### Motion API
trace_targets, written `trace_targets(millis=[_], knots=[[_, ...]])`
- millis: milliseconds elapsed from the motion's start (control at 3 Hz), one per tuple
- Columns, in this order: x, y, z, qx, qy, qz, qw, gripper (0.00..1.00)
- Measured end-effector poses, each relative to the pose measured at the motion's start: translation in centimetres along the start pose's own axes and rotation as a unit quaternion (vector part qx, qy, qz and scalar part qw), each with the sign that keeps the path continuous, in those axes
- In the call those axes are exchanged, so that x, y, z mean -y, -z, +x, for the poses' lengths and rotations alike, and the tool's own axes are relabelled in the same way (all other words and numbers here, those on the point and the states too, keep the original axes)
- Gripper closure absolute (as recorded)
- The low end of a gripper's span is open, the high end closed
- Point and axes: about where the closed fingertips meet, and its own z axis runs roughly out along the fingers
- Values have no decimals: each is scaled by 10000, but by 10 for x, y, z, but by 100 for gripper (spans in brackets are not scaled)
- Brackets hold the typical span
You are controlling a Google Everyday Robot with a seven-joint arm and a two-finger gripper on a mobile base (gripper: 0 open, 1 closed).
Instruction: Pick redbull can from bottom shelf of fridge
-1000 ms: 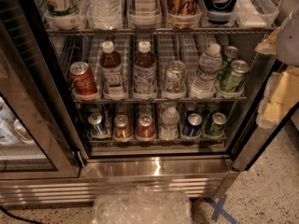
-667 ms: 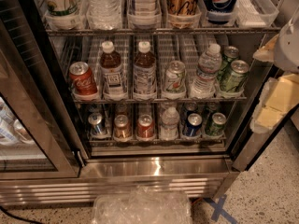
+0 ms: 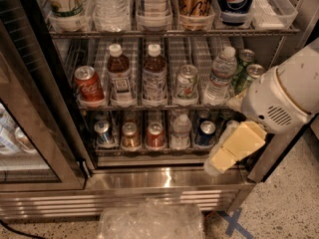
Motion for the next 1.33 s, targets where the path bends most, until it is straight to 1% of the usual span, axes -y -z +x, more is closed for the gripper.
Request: trace_targets(millis=[333, 667, 1000, 1333], knots=[[0, 0, 0, 2, 0, 0, 10000, 0], [-16, -23, -24, 410, -81, -99, 9991, 0], [-58, -78, -67, 1056, -262, -538, 9926, 0], [-93, -116, -114, 1623, -239, -721, 9838, 0]])
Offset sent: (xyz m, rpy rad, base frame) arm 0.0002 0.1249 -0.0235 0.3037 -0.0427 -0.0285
